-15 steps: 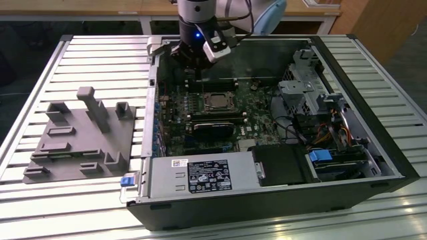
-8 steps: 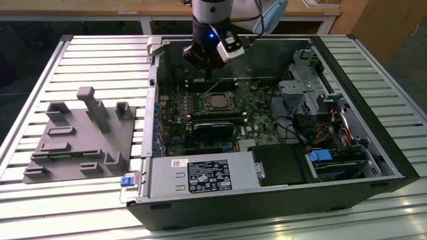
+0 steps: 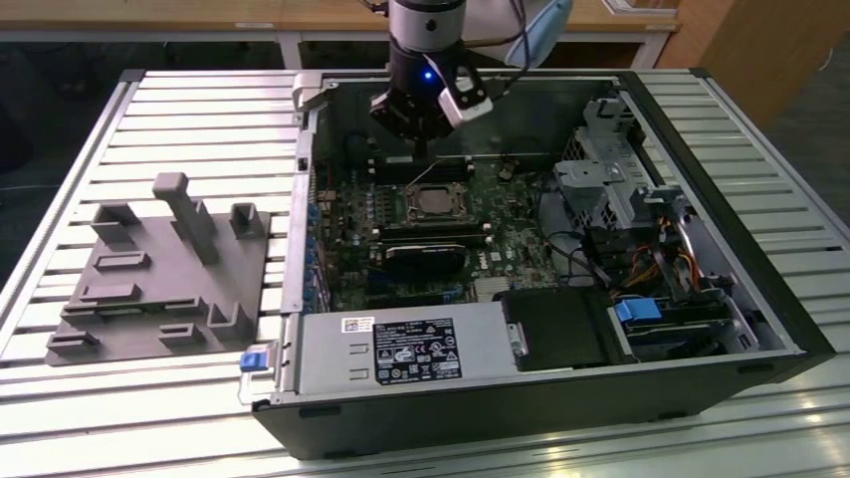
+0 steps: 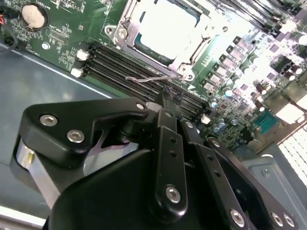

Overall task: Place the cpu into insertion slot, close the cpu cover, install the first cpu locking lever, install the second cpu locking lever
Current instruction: 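Install the first cpu locking lever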

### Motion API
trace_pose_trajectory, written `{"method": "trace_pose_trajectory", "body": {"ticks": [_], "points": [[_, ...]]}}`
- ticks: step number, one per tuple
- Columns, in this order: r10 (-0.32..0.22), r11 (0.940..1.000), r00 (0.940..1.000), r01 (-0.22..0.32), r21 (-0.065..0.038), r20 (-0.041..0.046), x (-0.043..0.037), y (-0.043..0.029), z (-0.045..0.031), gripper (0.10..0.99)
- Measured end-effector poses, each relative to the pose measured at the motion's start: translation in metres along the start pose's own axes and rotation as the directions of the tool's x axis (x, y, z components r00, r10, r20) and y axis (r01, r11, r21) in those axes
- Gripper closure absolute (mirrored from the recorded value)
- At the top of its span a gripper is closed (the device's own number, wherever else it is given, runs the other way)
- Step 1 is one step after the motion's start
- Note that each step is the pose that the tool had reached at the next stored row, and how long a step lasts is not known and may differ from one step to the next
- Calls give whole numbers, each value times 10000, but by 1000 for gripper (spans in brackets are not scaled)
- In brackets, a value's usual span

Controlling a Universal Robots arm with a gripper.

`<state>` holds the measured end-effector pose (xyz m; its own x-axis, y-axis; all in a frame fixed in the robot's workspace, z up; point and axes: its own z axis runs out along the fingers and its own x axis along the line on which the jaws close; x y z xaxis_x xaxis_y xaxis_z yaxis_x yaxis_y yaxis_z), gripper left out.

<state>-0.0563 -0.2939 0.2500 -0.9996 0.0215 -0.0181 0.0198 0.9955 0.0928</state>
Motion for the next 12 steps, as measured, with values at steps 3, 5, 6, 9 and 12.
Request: {"method": "trace_pose_trajectory", "body": {"ticks": [3, 5, 6, 9, 12], "points": [[-90, 10000, 10000, 90, 7, -6, -5, -3, 31, 980], [-91, 10000, 10000, 91, 8, -6, -22, -4, 53, 980], [-92, 10000, 10000, 92, 8, -5, -28, -5, 62, 980], [-91, 10000, 10000, 91, 8, -5, -51, -7, 89, 980], [-91, 10000, 10000, 91, 7, -5, -89, -6, 112, 980]]}}
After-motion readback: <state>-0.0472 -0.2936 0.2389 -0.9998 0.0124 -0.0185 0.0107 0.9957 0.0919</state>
